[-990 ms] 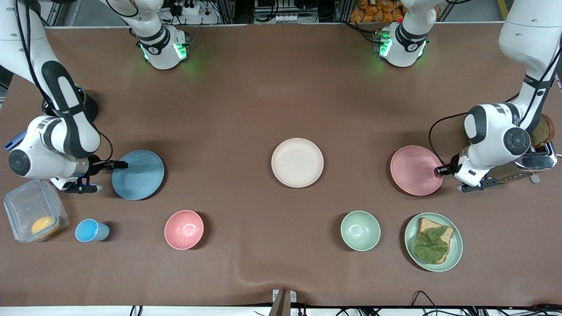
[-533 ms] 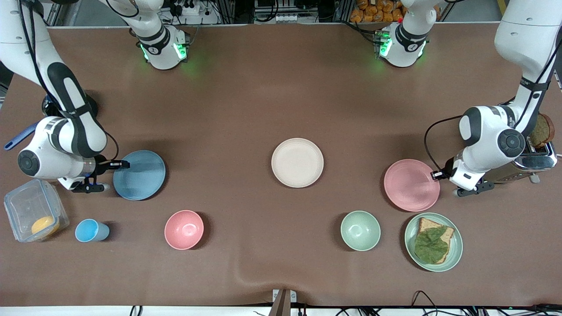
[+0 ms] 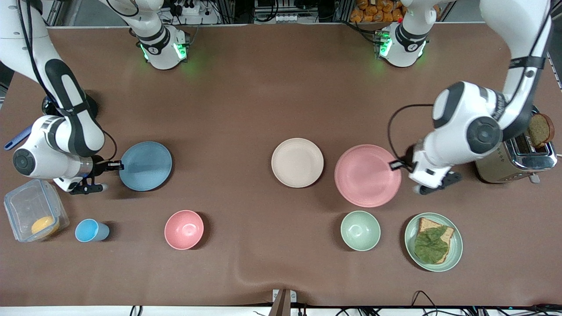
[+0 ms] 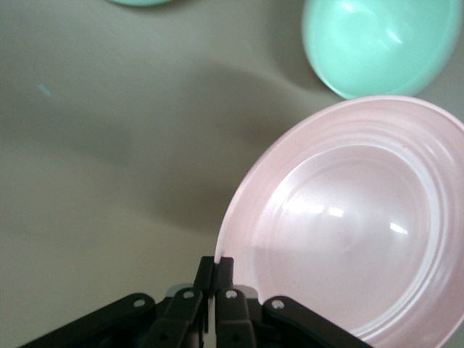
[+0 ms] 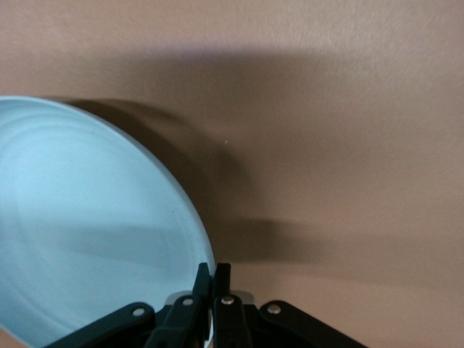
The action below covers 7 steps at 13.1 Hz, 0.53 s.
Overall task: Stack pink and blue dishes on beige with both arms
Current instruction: 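Carry the pink plate onto the beige plate with the left gripper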
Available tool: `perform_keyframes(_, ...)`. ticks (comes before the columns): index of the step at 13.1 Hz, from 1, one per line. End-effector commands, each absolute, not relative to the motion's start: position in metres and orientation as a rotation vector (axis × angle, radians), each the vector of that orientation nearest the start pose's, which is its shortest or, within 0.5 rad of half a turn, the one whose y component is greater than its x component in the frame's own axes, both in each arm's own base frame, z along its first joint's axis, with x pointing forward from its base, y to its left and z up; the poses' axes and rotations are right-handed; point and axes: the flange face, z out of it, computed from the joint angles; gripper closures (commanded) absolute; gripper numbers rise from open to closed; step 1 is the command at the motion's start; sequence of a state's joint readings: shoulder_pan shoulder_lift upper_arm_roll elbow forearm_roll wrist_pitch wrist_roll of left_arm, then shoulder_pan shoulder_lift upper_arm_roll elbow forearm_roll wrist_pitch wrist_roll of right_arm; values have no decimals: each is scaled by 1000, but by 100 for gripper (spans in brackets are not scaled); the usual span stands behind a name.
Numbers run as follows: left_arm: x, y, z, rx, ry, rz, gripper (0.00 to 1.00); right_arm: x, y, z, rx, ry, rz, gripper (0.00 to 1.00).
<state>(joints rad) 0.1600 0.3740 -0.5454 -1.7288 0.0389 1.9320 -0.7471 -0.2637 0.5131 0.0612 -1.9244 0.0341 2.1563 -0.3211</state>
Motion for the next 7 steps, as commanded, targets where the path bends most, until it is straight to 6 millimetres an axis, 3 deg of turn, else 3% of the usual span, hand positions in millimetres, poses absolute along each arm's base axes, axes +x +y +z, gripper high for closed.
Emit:
perform_keyframes(1, 577, -282, 339, -3156, -626, 401, 100, 595, -112, 246, -2986, -194, 399, 100)
perform_keyframes(3, 553, -335, 306, -3159, -660, 382, 100, 602, -106, 277, -2986, -217, 405, 100)
perform_keyframes(7, 529, -350, 265, -3075, -597, 361, 100, 608, -81, 319, -2988, -285, 398, 100)
